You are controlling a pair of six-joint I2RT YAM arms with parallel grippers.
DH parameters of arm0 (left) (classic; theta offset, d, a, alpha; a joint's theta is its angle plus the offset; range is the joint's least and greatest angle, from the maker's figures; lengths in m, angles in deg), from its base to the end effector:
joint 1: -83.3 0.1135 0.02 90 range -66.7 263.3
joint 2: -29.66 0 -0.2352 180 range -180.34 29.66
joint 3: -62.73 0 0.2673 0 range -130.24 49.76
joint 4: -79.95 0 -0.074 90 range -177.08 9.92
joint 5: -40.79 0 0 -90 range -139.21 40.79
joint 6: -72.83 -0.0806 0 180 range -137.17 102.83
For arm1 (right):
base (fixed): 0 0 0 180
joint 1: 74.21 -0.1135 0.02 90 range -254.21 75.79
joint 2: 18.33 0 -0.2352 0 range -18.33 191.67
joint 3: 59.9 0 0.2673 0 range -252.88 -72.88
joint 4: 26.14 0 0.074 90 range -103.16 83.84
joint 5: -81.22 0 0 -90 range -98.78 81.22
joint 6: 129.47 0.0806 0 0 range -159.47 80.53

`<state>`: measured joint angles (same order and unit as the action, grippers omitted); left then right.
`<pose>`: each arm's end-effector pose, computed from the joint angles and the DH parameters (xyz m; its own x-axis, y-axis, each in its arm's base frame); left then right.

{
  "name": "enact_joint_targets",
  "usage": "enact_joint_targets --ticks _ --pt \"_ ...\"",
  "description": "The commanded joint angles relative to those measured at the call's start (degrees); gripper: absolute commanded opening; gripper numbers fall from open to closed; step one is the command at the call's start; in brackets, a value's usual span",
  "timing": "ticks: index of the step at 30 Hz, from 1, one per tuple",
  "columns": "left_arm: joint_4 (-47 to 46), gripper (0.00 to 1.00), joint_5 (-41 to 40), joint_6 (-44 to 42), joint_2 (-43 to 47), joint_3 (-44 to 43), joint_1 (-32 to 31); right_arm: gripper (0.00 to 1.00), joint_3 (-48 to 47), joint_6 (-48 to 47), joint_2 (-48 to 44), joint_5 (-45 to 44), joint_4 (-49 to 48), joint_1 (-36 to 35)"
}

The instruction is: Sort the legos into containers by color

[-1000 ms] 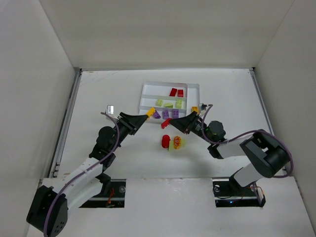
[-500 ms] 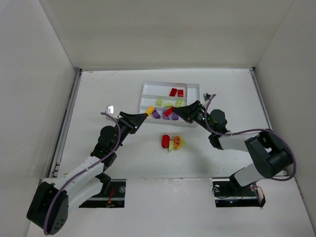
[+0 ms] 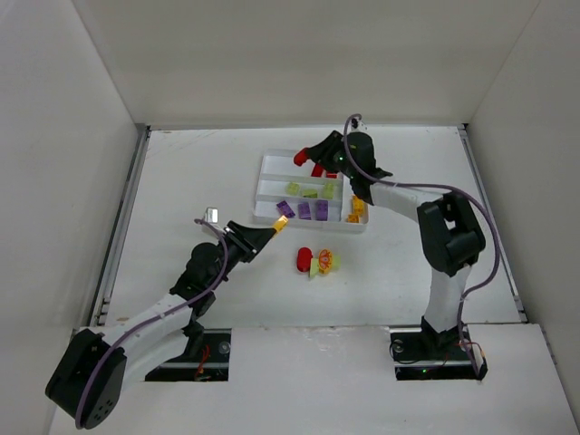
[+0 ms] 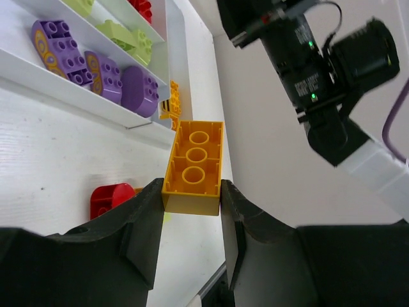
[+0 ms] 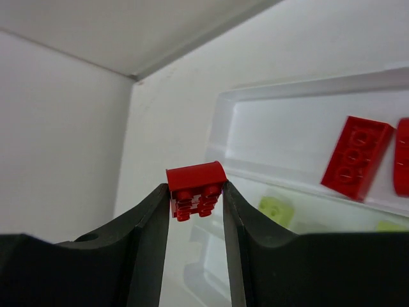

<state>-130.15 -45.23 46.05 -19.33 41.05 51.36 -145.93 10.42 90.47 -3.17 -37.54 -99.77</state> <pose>0.2155 -0.1409 0.1759 -0.5051 -0.7346 -0.4530 0.3012 0.3419 -0.8902 0.4418 0.2200 0.2023 -0.5091 0.6002 -0.6169 -0.1963 0.6168 0.7622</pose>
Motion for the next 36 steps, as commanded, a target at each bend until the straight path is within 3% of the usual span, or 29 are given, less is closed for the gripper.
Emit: enact_joint_targets --ticks 1,15,20,23,27,30,36 --pt "-3.9 0.15 0.2 -1.8 1.3 1.4 -0.6 0.38 -7.7 -3.7 3.9 -4.9 11.9 0.0" --pt "-4.2 0.15 0.8 -2.4 1.4 3.3 -1.3 0.40 -23.1 -2.0 15.4 -9.9 21.8 -1.0" --pt "-3.5 0.15 0.8 -2.6 1.8 2.8 -1.8 0.54 -23.3 -1.5 15.0 -9.7 22.1 -1.4" --pt "-2.7 0.15 0.3 -2.9 0.7 1.4 -2.2 0.57 -21.3 -1.9 12.9 -9.1 21.7 -1.6" --pt "0.1 0.15 -0.7 -4.9 -2.6 -3.0 -4.0 0.58 -12.2 -2.7 4.2 -8.9 17.5 -1.3" --pt "2.4 0.15 -2.3 -8.0 -6.2 -8.2 -6.8 0.54 2.1 -4.9 -7.6 -9.7 10.4 -0.8" --pt "7.3 0.15 -8.7 -14.6 -18.8 -22.3 -14.5 0.20 26.4 -8.8 -29.0 -17.0 6.2 1.2"
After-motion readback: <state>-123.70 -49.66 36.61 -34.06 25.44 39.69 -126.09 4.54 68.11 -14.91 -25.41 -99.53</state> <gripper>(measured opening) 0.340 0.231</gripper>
